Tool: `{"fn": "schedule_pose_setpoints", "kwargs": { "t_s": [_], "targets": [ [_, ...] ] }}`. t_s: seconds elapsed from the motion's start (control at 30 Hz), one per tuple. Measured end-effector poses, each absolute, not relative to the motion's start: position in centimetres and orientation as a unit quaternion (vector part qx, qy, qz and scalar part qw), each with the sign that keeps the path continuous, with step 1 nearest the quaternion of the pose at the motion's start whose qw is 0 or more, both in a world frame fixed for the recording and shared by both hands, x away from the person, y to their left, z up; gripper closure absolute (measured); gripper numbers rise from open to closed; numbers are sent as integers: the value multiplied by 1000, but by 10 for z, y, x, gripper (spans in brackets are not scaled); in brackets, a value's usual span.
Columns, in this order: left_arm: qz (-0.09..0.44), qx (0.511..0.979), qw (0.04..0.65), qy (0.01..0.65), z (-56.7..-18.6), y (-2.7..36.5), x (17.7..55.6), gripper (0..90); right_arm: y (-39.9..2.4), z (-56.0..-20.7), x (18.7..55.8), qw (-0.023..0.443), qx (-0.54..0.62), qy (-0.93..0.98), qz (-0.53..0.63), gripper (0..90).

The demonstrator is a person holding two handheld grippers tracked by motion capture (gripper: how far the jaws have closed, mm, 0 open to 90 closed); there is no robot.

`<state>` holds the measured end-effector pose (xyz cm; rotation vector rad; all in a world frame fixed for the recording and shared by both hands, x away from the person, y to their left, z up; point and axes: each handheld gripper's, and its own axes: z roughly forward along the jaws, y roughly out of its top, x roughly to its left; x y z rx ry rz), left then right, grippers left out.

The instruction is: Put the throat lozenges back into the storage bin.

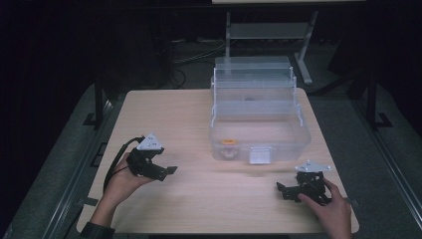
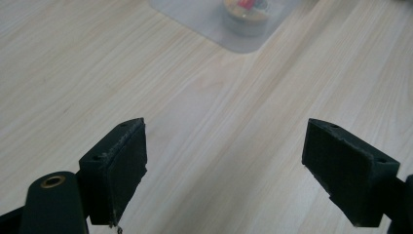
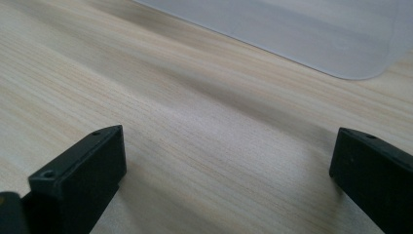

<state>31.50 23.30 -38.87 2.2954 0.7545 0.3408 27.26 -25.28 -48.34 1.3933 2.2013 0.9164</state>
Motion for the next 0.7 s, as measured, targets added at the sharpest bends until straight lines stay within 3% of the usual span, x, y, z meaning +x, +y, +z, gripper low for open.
{"fn": "schedule_pose_setpoints", "kwargs": {
  "t_s": [0.7],
  "targets": [
    [149, 865, 349, 329, -435, 267, 274, 155, -253, -483, 273, 189, 495, 783, 326, 0]
  ]
}}
